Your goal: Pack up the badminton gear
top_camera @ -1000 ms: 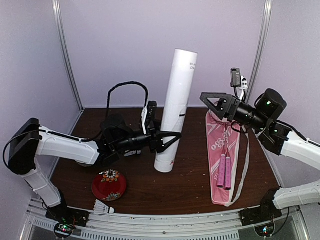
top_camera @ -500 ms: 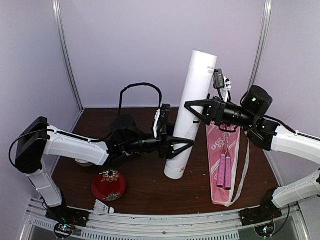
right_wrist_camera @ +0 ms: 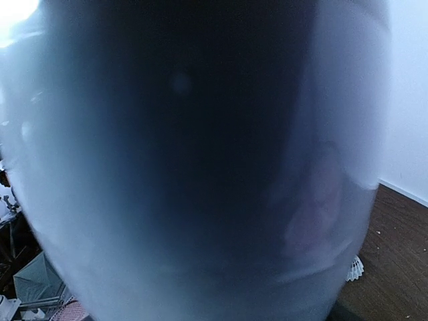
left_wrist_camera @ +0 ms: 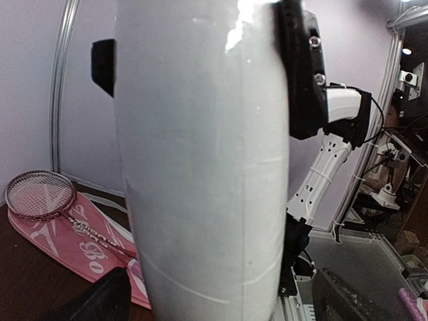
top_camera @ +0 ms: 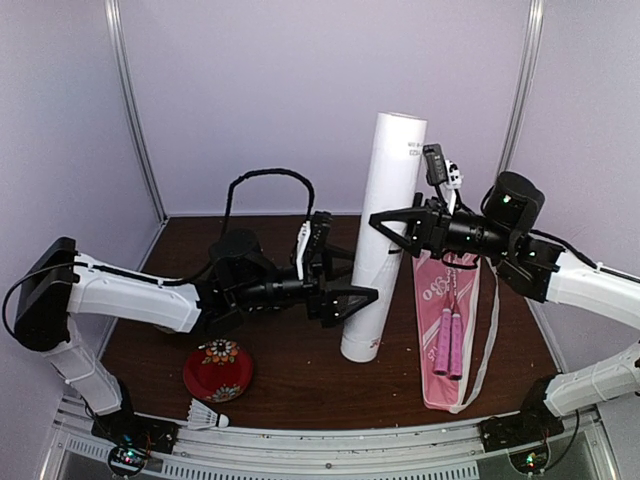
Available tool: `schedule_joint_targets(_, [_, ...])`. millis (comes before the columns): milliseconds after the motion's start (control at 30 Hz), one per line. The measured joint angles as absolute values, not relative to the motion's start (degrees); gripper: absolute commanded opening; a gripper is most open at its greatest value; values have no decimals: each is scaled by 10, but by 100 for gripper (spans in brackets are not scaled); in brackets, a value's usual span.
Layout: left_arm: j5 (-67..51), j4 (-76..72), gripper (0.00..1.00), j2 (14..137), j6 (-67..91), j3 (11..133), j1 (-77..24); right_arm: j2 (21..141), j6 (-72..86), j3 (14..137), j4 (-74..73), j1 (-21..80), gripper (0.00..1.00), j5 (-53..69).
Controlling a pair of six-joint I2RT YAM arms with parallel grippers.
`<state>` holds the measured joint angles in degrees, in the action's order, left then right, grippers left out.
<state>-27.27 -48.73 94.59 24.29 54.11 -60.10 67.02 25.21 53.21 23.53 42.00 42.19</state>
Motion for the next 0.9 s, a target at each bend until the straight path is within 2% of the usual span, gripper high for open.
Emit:
schedule_joint_targets(200, [-253, -367, 98, 839, 180, 498, -588, 608, 135, 537, 82, 414, 55, 380])
schedule_joint_targets(500, [-175, -108, 97, 657, 41, 486, -553, 538, -57, 558, -163, 418, 54, 210])
schedule_joint_targets(667, [-158, 25, 84, 636, -20, 537, -550, 531, -104, 555, -227, 439, 53, 140])
schedule_joint_targets(900, [-170, 80, 64, 618, -59, 568, -549, 584, -157, 590, -333, 520, 52, 15])
